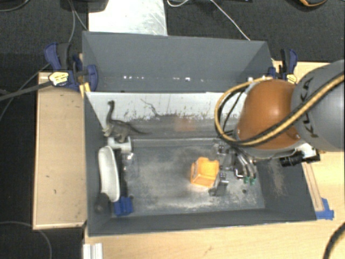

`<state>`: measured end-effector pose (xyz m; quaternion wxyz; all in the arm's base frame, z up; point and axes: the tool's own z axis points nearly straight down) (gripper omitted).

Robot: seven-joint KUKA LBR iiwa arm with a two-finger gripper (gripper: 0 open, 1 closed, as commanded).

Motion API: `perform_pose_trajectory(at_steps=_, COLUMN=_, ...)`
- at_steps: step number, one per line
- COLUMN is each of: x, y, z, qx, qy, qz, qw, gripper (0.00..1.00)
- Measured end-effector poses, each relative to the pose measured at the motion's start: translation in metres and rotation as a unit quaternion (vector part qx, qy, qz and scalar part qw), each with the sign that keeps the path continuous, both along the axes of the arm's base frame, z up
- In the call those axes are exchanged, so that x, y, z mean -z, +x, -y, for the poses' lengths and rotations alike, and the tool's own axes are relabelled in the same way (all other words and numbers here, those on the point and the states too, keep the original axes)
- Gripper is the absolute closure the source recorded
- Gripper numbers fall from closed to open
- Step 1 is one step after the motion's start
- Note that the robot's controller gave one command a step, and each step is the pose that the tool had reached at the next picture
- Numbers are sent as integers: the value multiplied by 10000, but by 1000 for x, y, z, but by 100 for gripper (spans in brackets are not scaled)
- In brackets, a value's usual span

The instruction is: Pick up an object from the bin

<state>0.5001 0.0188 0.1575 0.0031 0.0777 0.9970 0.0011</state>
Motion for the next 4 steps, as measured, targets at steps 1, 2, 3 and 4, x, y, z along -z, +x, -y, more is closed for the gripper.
perform_pose_trajectory(at_steps=1, x=41, y=13, z=-4, qx=-2005, qy=-15, qz=-37, qw=9797, gripper=0)
perform_pose_trajectory(at_steps=2, x=68, y=11, z=3, qx=299, qy=27, qz=162, qw=9994, gripper=100)
perform_pose_trajectory(at_steps=3, x=68, y=11, z=3, qx=303, qy=27, qz=161, qw=9994, gripper=100)
perform_pose_trajectory(at_steps=4, x=-131, y=15, z=8, qx=854, qy=45, qz=212, qw=9961, gripper=100)
